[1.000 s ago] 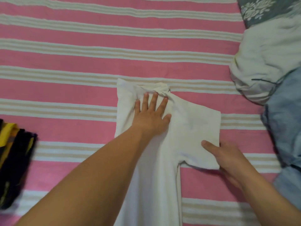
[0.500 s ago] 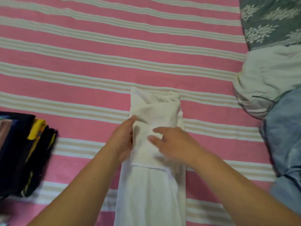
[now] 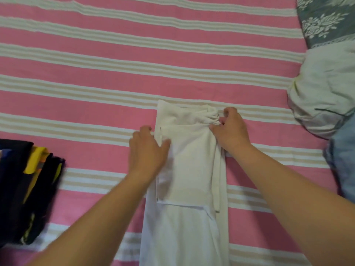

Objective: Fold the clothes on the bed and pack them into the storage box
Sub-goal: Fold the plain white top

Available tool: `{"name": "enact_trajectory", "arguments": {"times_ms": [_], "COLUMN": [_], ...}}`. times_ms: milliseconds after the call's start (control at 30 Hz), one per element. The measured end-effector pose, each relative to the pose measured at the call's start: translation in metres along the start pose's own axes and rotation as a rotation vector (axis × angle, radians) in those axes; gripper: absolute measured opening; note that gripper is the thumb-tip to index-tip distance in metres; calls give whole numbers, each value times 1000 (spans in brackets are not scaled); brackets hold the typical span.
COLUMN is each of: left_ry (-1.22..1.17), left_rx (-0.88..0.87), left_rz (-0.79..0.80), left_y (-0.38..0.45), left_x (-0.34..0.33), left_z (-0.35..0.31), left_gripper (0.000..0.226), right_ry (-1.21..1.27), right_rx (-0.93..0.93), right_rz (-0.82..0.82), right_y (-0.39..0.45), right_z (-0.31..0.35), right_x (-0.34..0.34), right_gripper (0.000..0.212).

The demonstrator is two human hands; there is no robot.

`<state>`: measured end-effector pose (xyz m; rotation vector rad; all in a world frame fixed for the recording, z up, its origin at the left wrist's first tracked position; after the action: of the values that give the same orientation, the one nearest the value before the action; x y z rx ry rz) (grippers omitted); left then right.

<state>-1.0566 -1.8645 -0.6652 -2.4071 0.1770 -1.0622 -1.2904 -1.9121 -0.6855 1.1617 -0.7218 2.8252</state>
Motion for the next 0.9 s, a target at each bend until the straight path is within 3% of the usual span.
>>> {"name": "enact_trajectory", "arguments": {"times_ms": [67,167,233,333,433,500,600,667,767,833,900], "left_ry": [-192,-291,-416,-598,-756,-837,-674,-388,126,200,186], "left_rx": [0,68,144,111,-17,-128,-256,-250,-315,-359,-457], "left_rz": [105,213,260,347,436,438,380,398,405,274,107], "left_y": [34,78,89,79,36,-10,-88,-132,-170,-175,-171], "left_x": [13,10,7,13,36,51,55,41,18,15,18], "left_z": [-11,-16,-15,-11,-14,-8,30,73,131,144,131], "left_gripper": [55,42,44,38,30,28,34,35,59,64,48], "right_ry": [81,141,202,348,529,449,175,-43,-285,-326,-261], "right_rx": [-24,-51,-73,-134,12,180,316,387,413,408,402], "right_rz": [48,123,193,301,315,275,203,201,293,289,196], "right_y": [3,15,25,18,-26,-73,-157,-212,-264,-281,-281], "right_z": [1,-1,2,12,21,18,-8,-43,-95,-108,-93], "right_x": [-2,-7,-7,0,25,42,44,22,-9,-12,-6], "right_gripper": [58,33,18,24,21,32,37,38,52,53,46]}}
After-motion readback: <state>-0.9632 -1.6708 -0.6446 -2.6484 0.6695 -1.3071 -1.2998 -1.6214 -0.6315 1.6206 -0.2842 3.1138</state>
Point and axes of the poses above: each hand's wrist, its own y-axis towards the middle knuckle, its own x-axis out of the back of the hand, z = x × y, the point moved 1 cm from there along y, towards the middle knuckle, and after that the axes turned 10 degrees about z, right-handed, at the moved point
